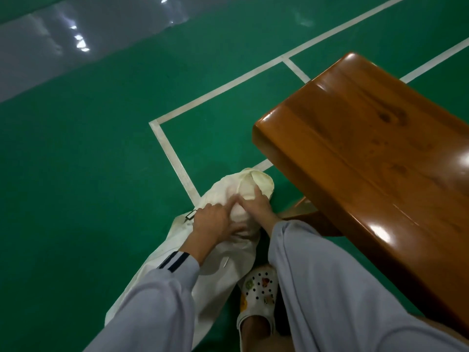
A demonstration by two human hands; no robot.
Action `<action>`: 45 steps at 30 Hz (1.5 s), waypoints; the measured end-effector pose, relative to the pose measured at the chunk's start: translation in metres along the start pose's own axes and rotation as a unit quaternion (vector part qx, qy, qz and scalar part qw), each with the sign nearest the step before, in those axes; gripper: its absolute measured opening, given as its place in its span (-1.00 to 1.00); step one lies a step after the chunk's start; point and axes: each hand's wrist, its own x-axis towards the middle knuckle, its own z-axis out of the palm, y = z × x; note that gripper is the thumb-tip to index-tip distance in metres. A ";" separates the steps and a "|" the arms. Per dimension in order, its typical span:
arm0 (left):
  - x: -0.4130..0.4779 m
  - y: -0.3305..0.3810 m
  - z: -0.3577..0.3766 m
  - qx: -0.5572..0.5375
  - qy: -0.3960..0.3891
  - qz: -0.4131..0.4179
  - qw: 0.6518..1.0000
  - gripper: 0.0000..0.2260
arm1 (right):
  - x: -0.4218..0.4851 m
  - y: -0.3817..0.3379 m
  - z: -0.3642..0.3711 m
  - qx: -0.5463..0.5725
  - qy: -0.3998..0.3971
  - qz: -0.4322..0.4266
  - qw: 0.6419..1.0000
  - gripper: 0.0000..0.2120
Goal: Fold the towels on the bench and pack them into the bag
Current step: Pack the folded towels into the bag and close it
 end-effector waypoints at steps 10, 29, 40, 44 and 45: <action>0.111 0.012 -0.027 0.000 0.068 0.103 0.992 -0.65 | -0.013 -0.007 0.014 -0.098 -0.041 -0.185 0.977 -0.64; 0.082 -0.021 0.032 0.095 -0.226 -0.064 0.967 -0.64 | 0.016 0.053 0.055 0.236 -0.168 0.216 0.932 -0.66; 0.061 -0.038 0.049 0.081 -0.237 -0.036 0.968 -0.61 | 0.011 0.051 0.095 0.306 -0.053 0.176 0.934 -0.47; 0.061 -0.039 0.046 0.084 -0.243 -0.035 0.966 -0.58 | 0.053 0.035 0.076 0.341 -0.038 0.148 0.928 -0.19; 0.061 -0.039 0.046 0.085 -0.245 -0.029 0.965 -0.58 | 0.056 0.028 0.072 0.304 -0.049 0.126 0.943 -0.25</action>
